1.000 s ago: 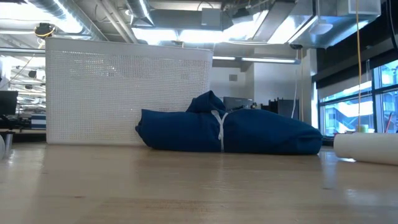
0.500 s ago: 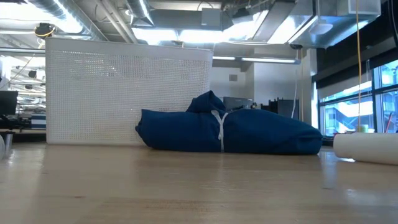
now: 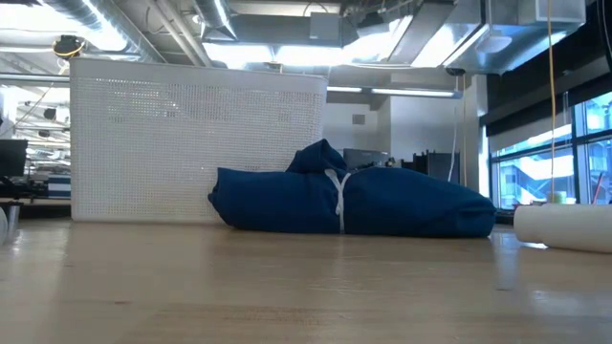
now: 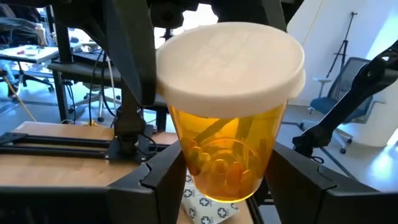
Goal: Pick & place medical supplies in basket/bin
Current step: Put the orange pill bottle into the white container
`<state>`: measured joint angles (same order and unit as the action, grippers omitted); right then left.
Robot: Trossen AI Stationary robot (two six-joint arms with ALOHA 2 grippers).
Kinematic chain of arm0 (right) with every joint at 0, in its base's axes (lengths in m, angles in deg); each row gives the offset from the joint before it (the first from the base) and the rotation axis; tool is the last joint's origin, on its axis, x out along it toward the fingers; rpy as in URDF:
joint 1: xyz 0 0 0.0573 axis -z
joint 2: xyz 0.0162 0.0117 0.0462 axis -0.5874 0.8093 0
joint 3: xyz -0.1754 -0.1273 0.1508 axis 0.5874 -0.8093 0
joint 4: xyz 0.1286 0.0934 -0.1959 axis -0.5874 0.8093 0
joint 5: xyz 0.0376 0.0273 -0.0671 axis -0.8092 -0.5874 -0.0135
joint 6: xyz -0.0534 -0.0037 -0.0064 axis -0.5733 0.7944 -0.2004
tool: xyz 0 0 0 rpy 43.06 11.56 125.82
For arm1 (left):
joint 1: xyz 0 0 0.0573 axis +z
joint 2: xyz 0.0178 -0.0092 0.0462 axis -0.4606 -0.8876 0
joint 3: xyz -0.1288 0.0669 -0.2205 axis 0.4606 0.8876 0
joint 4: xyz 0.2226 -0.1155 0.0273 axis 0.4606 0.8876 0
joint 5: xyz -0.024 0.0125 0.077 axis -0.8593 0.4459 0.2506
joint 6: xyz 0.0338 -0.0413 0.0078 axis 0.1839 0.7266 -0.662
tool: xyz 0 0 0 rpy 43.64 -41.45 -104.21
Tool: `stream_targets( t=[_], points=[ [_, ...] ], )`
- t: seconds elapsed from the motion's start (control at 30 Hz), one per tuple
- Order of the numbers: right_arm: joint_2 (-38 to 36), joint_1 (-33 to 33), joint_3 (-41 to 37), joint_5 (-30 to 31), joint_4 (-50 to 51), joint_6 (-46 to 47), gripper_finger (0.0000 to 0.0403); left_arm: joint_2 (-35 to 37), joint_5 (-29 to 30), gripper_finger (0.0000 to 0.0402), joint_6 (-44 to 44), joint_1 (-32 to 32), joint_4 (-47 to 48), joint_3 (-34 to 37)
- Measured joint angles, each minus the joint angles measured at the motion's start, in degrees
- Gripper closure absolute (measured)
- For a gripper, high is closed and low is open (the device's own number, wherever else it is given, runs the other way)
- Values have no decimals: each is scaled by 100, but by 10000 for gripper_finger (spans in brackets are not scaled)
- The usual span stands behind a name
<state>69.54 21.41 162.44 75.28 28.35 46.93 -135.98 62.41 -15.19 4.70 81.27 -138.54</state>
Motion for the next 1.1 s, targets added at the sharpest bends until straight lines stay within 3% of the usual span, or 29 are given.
stream_targets(
  t=[0.43, 0.83, 1.1],
  points=[
    [9, 11, -9, -300, -61, 333, 192, 6, -14, 217, -21, -2, 66, -4],
    [9, 4, -11, -154, -50, 516, 59, 0, -7, 218, -546, -4, 56, -7],
    [-13, 4, -11, -142, -44, 651, 43, 379, 185, 218, -751, -4, 210, -7]
  ],
)
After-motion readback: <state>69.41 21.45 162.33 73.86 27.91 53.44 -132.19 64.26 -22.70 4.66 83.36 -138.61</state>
